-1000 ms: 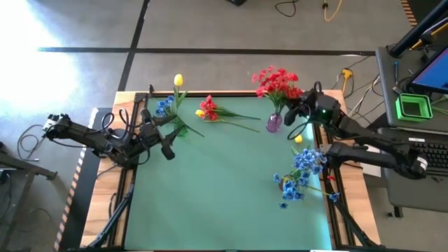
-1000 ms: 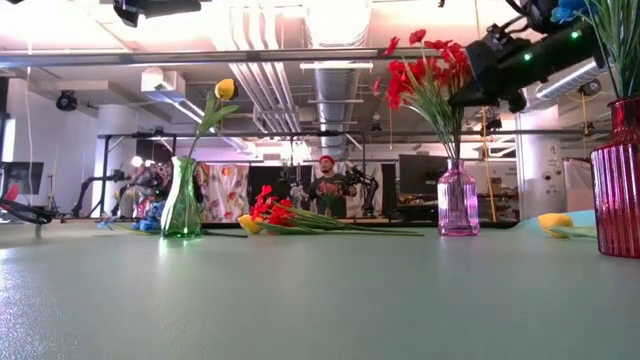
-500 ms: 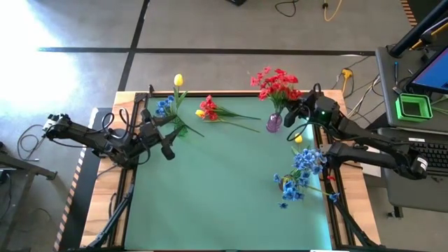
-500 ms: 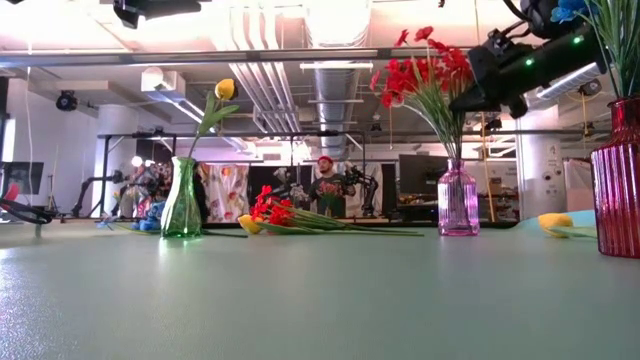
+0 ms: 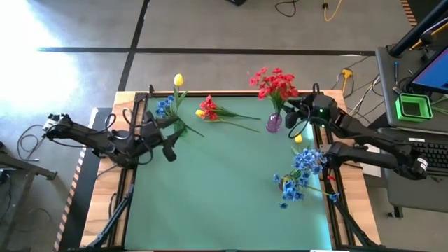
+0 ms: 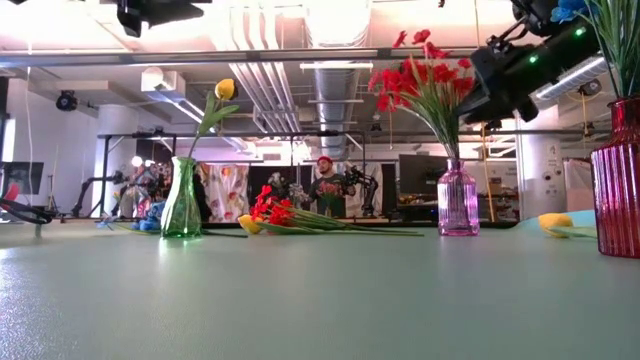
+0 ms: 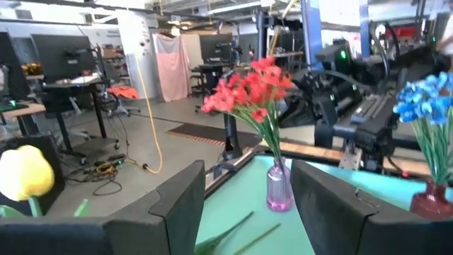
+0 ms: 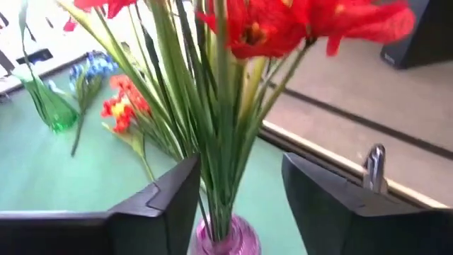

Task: Sort flowers into vase by color
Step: Put the bottom red flower into the purple vase, then put the left yellow tulip into the green vase

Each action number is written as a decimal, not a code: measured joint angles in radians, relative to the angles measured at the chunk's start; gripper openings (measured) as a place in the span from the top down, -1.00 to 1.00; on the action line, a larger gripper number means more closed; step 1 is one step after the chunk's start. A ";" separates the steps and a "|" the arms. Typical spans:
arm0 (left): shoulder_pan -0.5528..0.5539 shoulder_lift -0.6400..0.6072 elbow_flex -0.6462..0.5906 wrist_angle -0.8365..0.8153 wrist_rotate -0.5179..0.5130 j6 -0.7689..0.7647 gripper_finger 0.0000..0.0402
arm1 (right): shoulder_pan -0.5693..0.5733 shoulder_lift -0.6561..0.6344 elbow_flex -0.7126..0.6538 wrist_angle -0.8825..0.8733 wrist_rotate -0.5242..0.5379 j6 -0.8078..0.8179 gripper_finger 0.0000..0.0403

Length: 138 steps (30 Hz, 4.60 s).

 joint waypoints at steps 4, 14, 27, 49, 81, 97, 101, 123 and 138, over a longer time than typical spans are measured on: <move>0.000 0.056 0.000 0.001 0.003 -0.010 0.02 | 0.000 0.000 0.051 -0.108 0.000 0.016 -0.10; 0.000 0.191 0.139 -0.191 0.079 -0.112 0.02 | 0.000 0.001 0.091 -0.283 0.000 0.100 -0.22; 0.055 0.349 0.478 -0.702 0.225 -0.226 0.02 | 0.000 0.001 0.091 -0.293 -0.003 0.102 -0.24; 0.260 0.669 0.526 -0.893 0.551 -0.066 0.02 | 0.000 0.001 0.091 -0.293 0.000 0.102 -0.23; 0.425 1.007 0.526 -0.463 0.531 0.327 0.02 | 0.000 0.001 0.189 -0.577 0.000 0.213 -0.20; 0.536 1.128 0.526 -0.240 0.603 0.390 0.02 | 0.000 0.001 0.191 -0.560 0.001 0.210 -0.18; 0.563 1.147 0.526 -0.232 0.609 0.408 0.02 | 0.000 0.001 0.191 -0.560 0.001 0.210 -0.18; 0.700 1.309 0.601 -0.151 0.780 0.407 0.03 | 0.000 0.002 0.191 -0.528 0.001 0.218 -0.18; 0.724 1.307 0.650 -0.276 0.819 0.398 0.46 | 0.000 0.003 0.190 -0.531 0.001 0.218 -0.18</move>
